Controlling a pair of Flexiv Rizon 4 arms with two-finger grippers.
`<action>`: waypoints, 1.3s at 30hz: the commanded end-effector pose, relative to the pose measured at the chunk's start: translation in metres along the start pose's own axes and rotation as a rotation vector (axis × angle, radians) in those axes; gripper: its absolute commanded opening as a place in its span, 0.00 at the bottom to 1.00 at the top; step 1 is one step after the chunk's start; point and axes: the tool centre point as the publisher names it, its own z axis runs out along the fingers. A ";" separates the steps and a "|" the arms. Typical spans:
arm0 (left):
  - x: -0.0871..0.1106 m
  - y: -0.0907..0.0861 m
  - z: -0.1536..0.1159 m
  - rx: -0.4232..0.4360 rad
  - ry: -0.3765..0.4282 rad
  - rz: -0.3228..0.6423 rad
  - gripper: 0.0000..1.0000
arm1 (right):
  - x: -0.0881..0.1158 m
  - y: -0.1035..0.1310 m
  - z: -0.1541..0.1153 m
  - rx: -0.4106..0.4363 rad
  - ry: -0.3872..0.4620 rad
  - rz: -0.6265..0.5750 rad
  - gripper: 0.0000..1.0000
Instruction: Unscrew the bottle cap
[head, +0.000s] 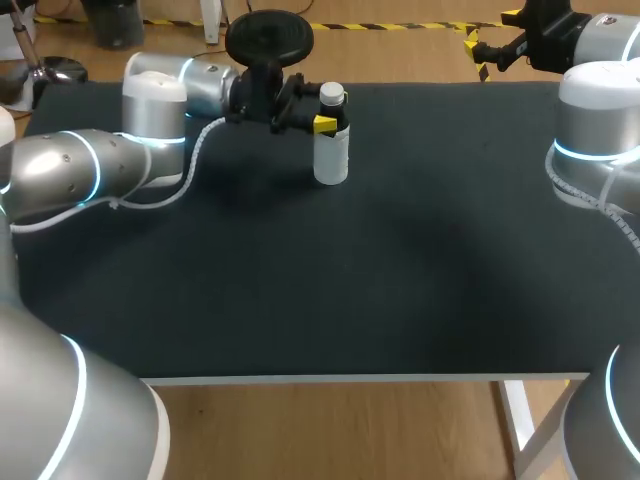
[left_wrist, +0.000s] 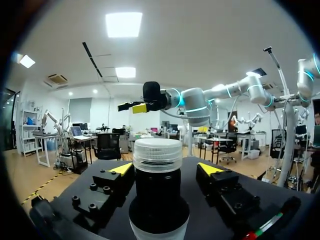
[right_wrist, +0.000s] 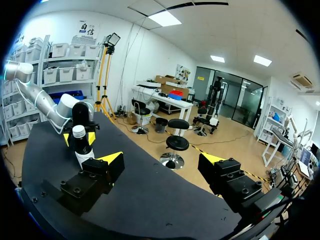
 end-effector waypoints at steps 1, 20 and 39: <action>-0.006 0.002 -0.001 0.001 0.023 -0.003 0.00 | 0.000 0.000 0.000 0.000 0.000 0.000 1.00; 0.002 -0.013 -0.027 -0.006 -0.041 0.046 0.00 | 0.000 0.000 0.000 0.000 0.000 0.000 1.00; 0.002 -0.012 -0.036 0.008 -0.090 0.030 0.00 | 0.000 0.000 0.000 0.000 0.000 0.000 1.00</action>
